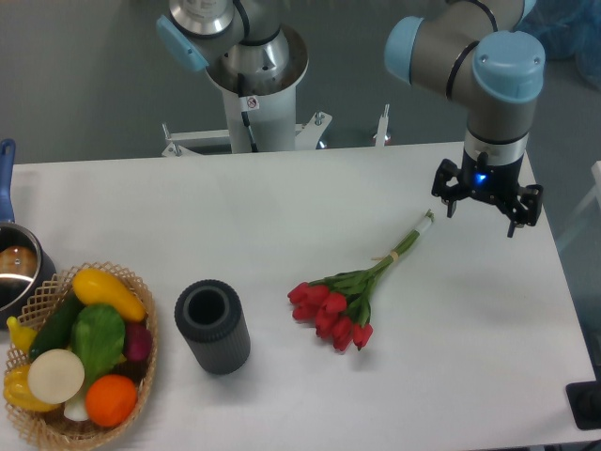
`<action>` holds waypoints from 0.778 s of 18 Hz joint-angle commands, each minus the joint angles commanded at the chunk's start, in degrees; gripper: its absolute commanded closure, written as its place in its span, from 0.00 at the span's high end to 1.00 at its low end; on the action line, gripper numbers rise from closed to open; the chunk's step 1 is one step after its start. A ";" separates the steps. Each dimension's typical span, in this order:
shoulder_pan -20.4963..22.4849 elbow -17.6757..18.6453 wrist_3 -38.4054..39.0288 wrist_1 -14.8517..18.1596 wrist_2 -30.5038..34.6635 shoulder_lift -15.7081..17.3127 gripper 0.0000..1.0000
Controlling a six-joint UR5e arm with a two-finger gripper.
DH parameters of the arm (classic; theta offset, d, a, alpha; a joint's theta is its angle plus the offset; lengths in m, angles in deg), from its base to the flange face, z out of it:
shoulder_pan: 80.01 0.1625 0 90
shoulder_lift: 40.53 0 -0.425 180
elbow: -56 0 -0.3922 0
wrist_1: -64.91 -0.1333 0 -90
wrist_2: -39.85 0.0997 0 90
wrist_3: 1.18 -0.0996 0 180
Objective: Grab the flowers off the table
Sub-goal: 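Move the gripper over the red tulip stems and lower it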
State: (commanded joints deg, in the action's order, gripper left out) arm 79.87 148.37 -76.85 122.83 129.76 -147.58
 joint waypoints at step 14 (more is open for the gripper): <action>-2.81 11.95 0.17 -12.83 -5.62 2.89 1.00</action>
State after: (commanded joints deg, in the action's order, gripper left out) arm 77.06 160.32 -76.67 110.00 124.14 -144.69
